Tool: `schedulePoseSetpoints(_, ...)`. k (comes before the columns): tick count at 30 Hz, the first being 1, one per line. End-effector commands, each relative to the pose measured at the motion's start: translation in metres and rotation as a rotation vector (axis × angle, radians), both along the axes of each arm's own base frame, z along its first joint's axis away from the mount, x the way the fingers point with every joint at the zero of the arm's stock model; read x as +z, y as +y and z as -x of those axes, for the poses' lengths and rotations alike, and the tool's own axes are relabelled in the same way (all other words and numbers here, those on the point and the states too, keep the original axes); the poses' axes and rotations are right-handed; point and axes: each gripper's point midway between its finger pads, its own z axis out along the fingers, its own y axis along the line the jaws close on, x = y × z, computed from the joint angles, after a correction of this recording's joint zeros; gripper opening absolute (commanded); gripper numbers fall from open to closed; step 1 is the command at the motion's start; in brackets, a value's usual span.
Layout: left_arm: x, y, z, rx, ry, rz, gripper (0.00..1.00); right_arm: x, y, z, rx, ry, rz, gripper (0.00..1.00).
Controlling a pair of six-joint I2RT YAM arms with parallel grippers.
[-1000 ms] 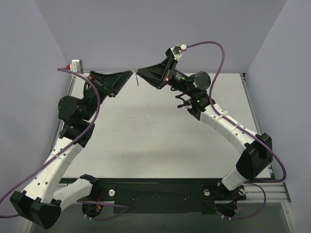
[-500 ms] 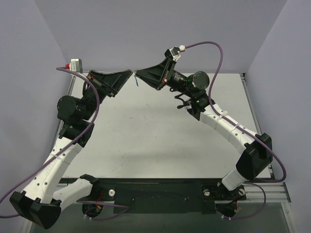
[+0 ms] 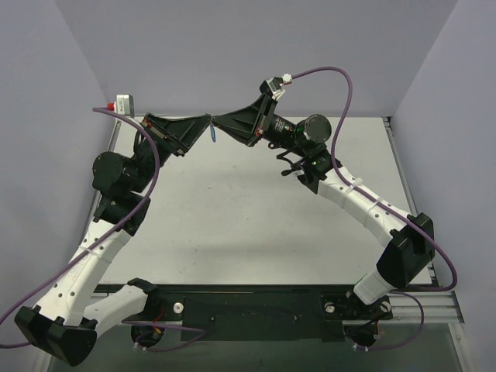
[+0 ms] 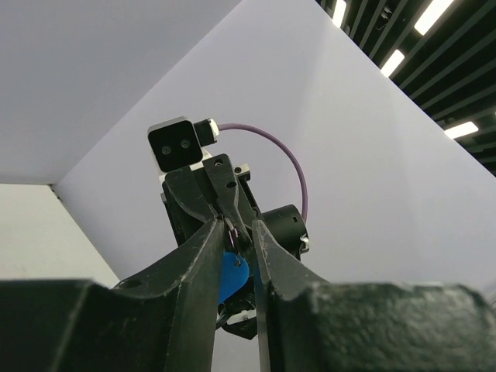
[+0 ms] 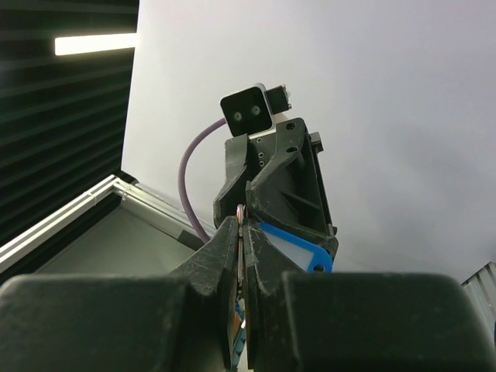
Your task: Remove the keys from the keyring
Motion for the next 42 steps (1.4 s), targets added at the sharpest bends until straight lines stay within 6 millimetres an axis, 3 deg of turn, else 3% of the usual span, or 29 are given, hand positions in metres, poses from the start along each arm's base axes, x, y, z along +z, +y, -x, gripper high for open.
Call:
schedulePoseSetpoints(1,0.026,0.008,0.018,0.007,-0.057,0.028,0.35,0.044,-0.019,0.029,-0.004,-0.143,-0.078,0.00)
schedulePoseSetpoints(22,0.019,0.010,0.018,0.011,-0.028,0.028,0.33,0.049,-0.025,0.024,-0.031,-0.146,-0.093,0.00)
schedulePoseSetpoints(27,0.015,0.010,0.016,0.014,-0.009,0.025,0.51,0.052,-0.027,0.025,-0.035,-0.150,-0.098,0.00)
schedulePoseSetpoints(42,0.015,0.009,0.016,0.011,-0.013,0.021,0.36,0.046,-0.025,0.021,-0.040,-0.141,-0.080,0.00)
